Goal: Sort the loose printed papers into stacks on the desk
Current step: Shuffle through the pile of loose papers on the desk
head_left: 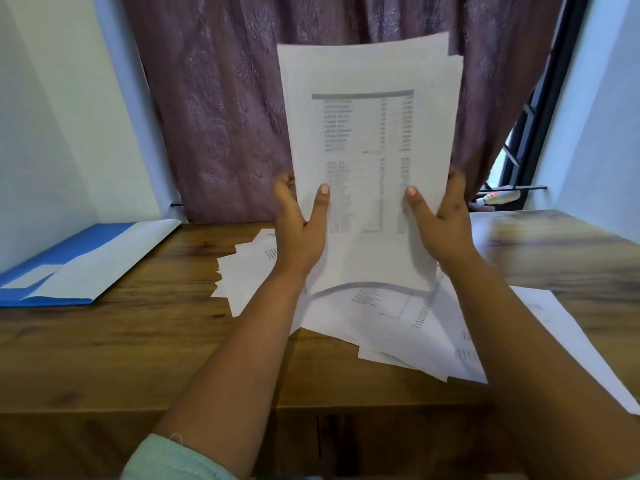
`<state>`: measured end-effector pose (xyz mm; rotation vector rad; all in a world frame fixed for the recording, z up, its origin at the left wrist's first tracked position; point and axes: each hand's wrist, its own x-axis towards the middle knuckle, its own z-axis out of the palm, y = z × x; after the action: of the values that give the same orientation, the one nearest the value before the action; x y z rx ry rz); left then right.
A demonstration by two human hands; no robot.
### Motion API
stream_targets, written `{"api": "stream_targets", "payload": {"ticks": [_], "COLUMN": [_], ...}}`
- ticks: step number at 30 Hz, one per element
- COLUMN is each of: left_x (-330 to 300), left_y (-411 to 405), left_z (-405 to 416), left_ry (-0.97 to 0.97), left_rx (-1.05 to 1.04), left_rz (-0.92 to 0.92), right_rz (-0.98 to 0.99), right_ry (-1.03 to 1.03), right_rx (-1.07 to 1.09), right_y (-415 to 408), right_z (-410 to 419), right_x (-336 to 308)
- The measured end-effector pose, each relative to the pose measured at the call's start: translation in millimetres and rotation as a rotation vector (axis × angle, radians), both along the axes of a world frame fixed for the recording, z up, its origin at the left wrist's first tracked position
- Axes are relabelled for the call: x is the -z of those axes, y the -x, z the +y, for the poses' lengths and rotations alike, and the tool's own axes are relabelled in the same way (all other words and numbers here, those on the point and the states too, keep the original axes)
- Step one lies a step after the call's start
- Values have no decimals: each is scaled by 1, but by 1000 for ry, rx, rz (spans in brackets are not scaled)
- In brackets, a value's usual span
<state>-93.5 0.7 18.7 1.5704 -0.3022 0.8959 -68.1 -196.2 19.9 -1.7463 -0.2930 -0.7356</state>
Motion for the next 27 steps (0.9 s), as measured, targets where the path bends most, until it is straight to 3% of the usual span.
{"api": "stream_targets", "payload": {"ticks": [2,6,8,11,14,16,19,21,24,27], "left_x": [8,35,37,23,15,26,46,51,46,39], "left_y": [-2,-1,1,1,-4,-7,-3,-3,-7,-5], "left_z": [-3,-2,-2,-3,-6,-13,-28,-35,-34,-30], "left_ry": [9,-84,-160,-246,-325,-564,-1056,-1113,-1090,-1003], "left_rx": [-9,45,58,92,161,164,-70,-157,-169,-108], "left_rz": [10,255,326,315,507,745,988,964,961,1034], "right_rz": [77,292,303,276,496,675,808,817,830,836], "right_ry": [-19,100,176,120,208,477,751,650,310,191], "right_rx": [-3,-44,11,101,127,144,198,198,129,116], "right_y": [7,24,31,40,57,71,83,84,78,68], "right_z": [-7,-18,-19,-27,-48,-56,-52,-44,-37,-40], "right_x": [11,41,43,34,26,31,48,53,54,65]}}
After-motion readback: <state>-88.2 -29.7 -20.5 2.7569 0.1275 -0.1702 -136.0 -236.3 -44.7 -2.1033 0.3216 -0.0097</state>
